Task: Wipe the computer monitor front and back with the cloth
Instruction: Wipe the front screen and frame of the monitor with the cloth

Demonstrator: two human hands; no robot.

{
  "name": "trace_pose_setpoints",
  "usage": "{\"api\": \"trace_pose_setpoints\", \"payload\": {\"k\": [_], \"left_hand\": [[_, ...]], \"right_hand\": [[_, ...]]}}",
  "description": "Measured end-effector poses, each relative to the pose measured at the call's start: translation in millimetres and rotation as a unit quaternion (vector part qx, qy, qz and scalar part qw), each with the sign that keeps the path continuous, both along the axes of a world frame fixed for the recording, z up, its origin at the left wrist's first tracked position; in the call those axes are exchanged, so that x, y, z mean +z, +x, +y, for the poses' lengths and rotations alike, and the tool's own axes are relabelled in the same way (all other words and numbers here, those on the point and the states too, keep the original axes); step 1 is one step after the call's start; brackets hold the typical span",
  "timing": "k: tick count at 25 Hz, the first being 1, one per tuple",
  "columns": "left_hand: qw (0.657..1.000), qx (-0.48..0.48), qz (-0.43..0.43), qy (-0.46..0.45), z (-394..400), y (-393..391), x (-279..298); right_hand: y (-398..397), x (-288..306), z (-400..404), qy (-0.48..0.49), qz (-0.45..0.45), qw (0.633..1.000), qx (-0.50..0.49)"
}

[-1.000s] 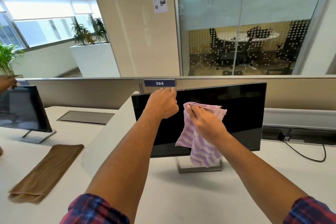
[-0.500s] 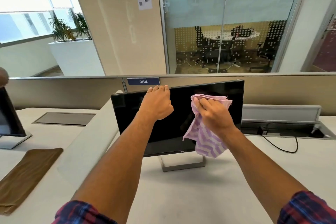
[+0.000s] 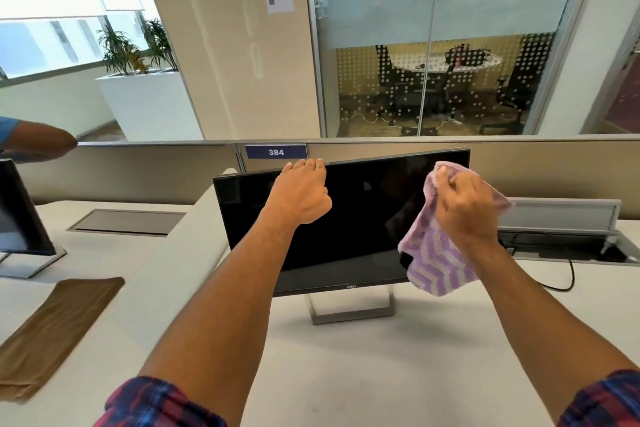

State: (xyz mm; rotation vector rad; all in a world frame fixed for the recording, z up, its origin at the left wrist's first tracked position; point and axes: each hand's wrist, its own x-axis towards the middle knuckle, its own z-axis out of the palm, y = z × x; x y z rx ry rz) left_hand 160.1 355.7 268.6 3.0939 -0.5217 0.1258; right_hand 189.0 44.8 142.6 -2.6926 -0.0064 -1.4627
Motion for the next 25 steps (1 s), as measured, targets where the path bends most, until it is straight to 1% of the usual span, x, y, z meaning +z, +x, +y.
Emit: {"api": "trace_pose_setpoints", "payload": {"k": [1, 2, 4, 5, 6, 7, 8, 9, 10, 11, 12, 14, 15, 16, 17, 19, 20, 21, 23, 25], "left_hand": [[1.000, 0.000, 0.002, 0.002, 0, 0, 1], [1.000, 0.001, 0.004, 0.003, 0, 0, 2], [1.000, 0.002, 0.011, -0.001, 0, -2, 4], [1.000, 0.001, 0.015, -0.003, 0, -3, 4], [1.000, 0.000, 0.018, -0.003, 0, -4, 4], [1.000, -0.002, 0.019, -0.001, 1, -4, 4], [1.000, -0.003, 0.019, -0.001, 1, -3, 5], [1.000, -0.003, 0.022, -0.002, 2, -3, 5], [1.000, -0.003, 0.025, -0.005, 2, -3, 5], [1.000, -0.002, 0.026, -0.006, 2, -4, 5], [1.000, -0.001, 0.024, -0.006, 1, -4, 4], [1.000, -0.001, 0.021, -0.007, 1, -4, 2], [1.000, -0.001, 0.021, -0.008, 1, -3, 2], [1.000, -0.001, 0.022, -0.009, 2, -3, 2], [1.000, -0.002, 0.021, -0.010, 3, -2, 1], [1.000, -0.006, 0.021, -0.015, 5, -2, 2], [1.000, -0.008, 0.022, -0.018, 6, -2, 2], [0.999, -0.009, 0.023, -0.021, 6, -3, 2], [0.999, -0.011, 0.024, -0.029, 7, -4, 3], [0.999, -0.013, 0.020, -0.040, 7, -6, 4]], "right_hand": [[1, -1, -8, -0.055, 0.001, 0.998, 0.011], [3, 2, -13, -0.043, -0.001, 0.999, 0.023], [2, 11, -15, 0.081, -0.004, 0.996, 0.026], [0, 12, -12, 0.090, 0.002, 0.995, 0.033], [-1, 7, -10, 0.054, 0.006, 0.997, 0.052], [-2, 2, -11, -0.002, 0.014, 0.997, 0.077], [-2, 0, -13, -0.025, 0.014, 0.995, 0.092], [-1, -1, -14, 0.004, 0.011, 0.996, 0.084], [0, -4, -12, 0.052, 0.003, 0.996, 0.073], [0, -8, -7, 0.076, 0.000, 0.995, 0.072], [-2, -15, 2, 0.062, -0.001, 0.995, 0.082], [-6, -26, 11, -0.032, 0.007, 0.990, 0.140], [-7, -28, 12, -0.062, 0.011, 0.985, 0.160], [-7, -28, 9, -0.078, 0.004, 0.984, 0.160], [-8, -27, 5, -0.077, 0.003, 0.986, 0.149], [-8, -36, 4, -0.028, 0.009, 0.991, 0.131], [-9, -45, 6, 0.003, 0.024, 0.989, 0.146], [-11, -55, 10, 0.005, 0.052, 0.985, 0.164], [-13, -77, 12, -0.065, 0.096, 0.971, 0.211], [-11, -77, 2, -0.113, 0.118, 0.956, 0.243]]}}
